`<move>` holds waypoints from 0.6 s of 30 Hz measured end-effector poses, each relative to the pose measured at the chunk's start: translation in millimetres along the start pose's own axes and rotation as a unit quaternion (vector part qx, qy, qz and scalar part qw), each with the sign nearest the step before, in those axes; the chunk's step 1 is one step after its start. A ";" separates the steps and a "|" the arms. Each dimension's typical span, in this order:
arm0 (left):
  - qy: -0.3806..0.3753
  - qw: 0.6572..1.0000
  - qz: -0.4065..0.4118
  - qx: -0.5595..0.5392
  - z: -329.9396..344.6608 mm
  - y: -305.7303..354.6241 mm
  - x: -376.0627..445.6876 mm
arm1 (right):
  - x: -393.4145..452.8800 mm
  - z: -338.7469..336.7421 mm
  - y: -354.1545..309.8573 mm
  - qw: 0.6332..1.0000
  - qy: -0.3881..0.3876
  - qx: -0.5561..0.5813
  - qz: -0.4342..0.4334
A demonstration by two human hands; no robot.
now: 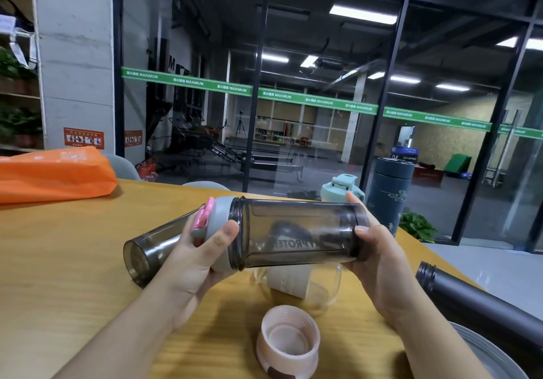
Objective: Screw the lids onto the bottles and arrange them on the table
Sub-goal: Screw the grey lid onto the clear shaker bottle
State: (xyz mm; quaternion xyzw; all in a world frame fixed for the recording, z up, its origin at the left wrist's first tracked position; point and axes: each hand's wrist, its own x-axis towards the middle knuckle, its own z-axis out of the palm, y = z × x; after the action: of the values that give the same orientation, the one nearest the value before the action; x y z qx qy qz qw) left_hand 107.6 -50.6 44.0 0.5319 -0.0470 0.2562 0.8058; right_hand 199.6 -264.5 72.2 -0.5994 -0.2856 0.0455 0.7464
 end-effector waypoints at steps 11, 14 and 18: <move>0.026 1.000 0.007 0.013 1.4 6.3 -3.1 | 3.4 -0.5 3.9 0.996 0.022 -0.063 0.054; 0.021 0.999 0.017 0.024 2.7 7.2 -4.2 | 2.8 0.5 2.5 0.995 0.041 -0.075 0.051; -0.011 0.999 0.031 0.032 -1.2 6.9 -4.6 | 1.5 3.2 -1.6 0.994 0.046 -0.086 0.057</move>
State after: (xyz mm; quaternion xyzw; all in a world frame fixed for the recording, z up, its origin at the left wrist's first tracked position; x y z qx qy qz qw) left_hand 100.1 -49.1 47.6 0.5588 -0.0643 0.2766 0.7792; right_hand 198.9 -261.6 74.7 -0.6784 -0.2192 0.0355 0.7003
